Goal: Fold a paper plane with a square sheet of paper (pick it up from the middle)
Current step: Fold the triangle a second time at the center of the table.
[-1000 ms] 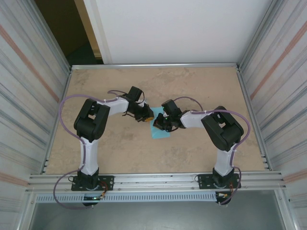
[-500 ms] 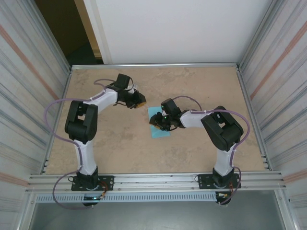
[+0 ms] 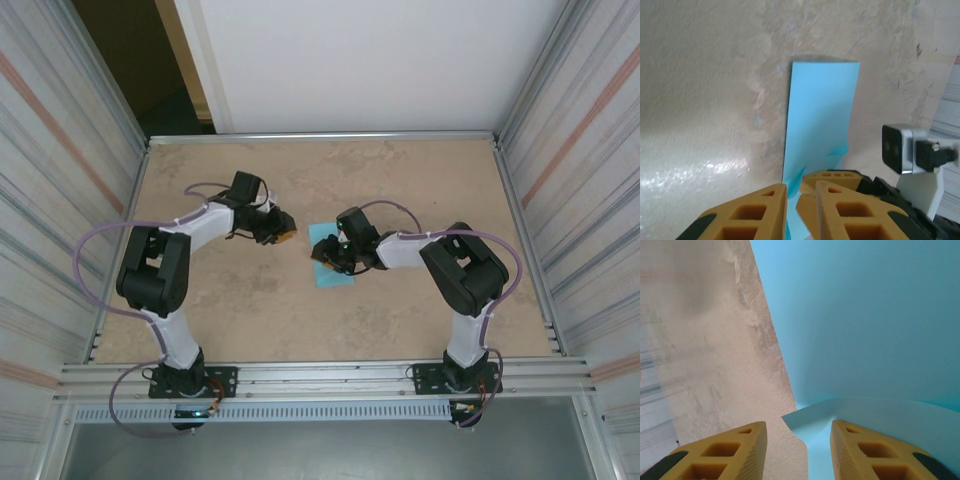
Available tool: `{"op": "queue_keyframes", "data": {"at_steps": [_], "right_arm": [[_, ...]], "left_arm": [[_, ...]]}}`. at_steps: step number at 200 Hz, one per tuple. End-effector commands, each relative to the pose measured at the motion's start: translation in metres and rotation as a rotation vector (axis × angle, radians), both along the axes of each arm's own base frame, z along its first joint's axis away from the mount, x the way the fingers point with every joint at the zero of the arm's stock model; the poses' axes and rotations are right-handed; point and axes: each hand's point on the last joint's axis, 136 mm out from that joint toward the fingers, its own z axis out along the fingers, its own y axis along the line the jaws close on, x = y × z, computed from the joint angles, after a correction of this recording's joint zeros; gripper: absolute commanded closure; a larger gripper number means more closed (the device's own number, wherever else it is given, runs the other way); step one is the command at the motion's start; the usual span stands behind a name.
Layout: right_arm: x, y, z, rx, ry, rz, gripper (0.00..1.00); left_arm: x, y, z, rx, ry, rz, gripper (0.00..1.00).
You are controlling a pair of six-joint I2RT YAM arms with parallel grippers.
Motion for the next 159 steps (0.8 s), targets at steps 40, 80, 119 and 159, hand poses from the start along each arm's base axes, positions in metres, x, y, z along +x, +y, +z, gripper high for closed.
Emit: {"op": "queue_keyframes", "data": {"at_steps": [40, 80, 119, 159], "right_arm": [[-0.018, -0.022, -0.028, -0.081, 0.076, -0.006, 0.70], [-0.020, -0.026, -0.033, -0.103, 0.097, -0.012, 0.83], [-0.023, -0.029, -0.041, -0.133, 0.134, -0.015, 1.00], [-0.025, -0.030, -0.046, -0.140, 0.156, -0.026, 1.00]], "left_arm": [[-0.027, -0.015, 0.007, -0.054, -0.006, -0.048, 0.79], [-0.041, -0.028, 0.000, -0.050, 0.008, -0.090, 0.82], [-0.051, -0.048, -0.008, -0.024, 0.008, -0.149, 0.87], [-0.052, -0.061, -0.020, 0.031, 0.014, -0.190, 0.92]]}}
